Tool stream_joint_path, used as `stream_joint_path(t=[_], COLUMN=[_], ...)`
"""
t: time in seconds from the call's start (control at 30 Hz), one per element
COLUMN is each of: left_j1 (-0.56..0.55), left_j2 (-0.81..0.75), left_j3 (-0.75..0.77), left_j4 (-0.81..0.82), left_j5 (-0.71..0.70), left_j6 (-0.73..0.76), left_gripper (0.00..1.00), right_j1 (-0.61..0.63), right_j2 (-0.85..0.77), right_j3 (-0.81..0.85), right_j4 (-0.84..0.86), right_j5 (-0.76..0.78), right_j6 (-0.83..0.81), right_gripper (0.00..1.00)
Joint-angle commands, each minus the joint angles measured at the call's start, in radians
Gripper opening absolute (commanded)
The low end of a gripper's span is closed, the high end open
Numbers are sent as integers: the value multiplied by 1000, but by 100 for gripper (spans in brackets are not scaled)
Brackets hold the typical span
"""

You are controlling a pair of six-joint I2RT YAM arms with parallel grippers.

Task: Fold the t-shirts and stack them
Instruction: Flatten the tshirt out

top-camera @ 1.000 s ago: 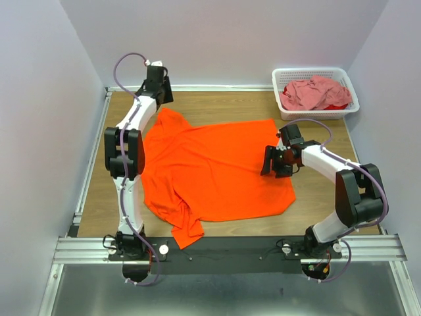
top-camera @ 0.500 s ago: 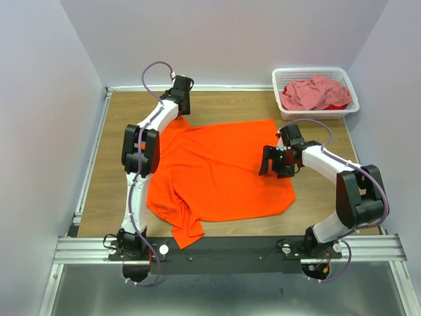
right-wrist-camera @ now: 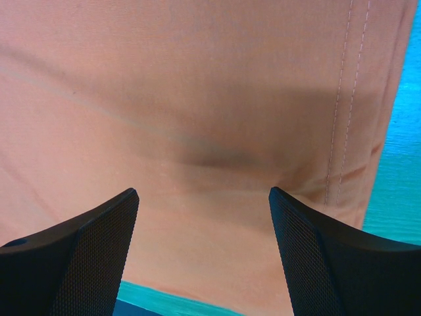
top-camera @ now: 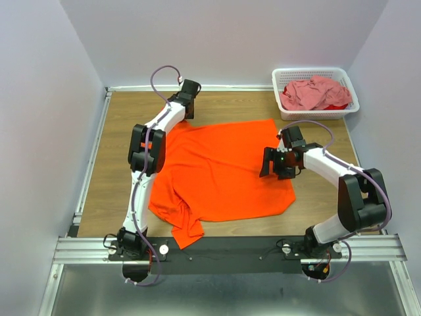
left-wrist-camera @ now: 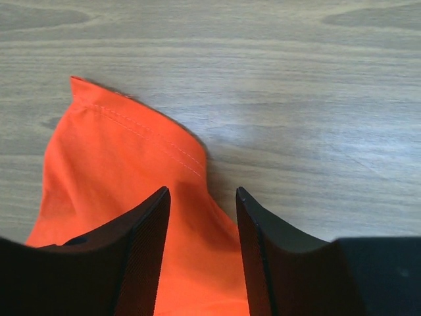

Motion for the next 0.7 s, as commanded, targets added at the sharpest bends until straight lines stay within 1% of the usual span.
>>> stream_joint_path(t=[0.0, 0.03, 0.07, 0.1, 0.17, 0.2, 0.23, 0.33, 0.37, 0.4, 0.43, 0.47, 0.5, 0.53, 0.57, 0.63, 0.67], left_j1=[-8, -8, -8, -8, -6, -3, -1, 14, 34, 47, 60, 93, 106, 118, 127, 132, 132], left_j2=[28, 28, 22, 19, -3, -15, -29, -136, -218, -262, -305, -382, -418, -452, -499, -538, -576], left_j3=[6, 1, -8, -14, -39, -48, -60, -189, -298, -359, -423, -550, -613, -675, -770, -845, -916], left_j4=[-13, -12, -10, -9, 0, 2, 5, 72, 147, 186, 277, 325, 374, 469, 508, 578, 649], left_j5=[-49, -51, -58, -58, -58, -57, -60, -34, 13, 44, 79, 160, 201, 234, 270, 299, 316], left_j6=[-3, -6, -5, -6, -14, -18, -25, -74, -118, -152, -184, -216, -288, -316, -343, -397, -413], left_gripper=[48, 42, 30, 23, 13, 3, 0, 0, 0, 0, 0, 0, 0, 0, 0, 0, 0], right_j1=[-3, -3, -5, -3, -3, -3, -3, -3, -3, -3, -3, -3, -3, -3, -2, -2, -2], right_j2=[-29, -32, -35, -37, -43, -45, -46, -55, -61, -63, -68, -71, -74, -78, -80, -83, -85], right_j3=[-16, -19, -20, -20, -28, -29, -31, -34, -37, -37, -39, -39, -40, -45, -45, -49, -51], right_j4=[6, 6, 6, 6, 6, 6, 6, 6, 6, 6, 5, 6, 6, 8, 6, 5, 6], right_j5=[-15, -15, -16, -16, -15, -15, -13, -15, -15, -16, -15, -15, -15, -12, -7, -9, -9], right_j6=[-8, -8, -8, -8, -8, -9, -11, -12, -12, -11, -12, -12, -14, -14, -15, -15, -17], right_gripper=[88, 88, 88, 88, 88, 88, 88, 88, 88, 88, 88, 88, 88, 88, 88, 88, 88])
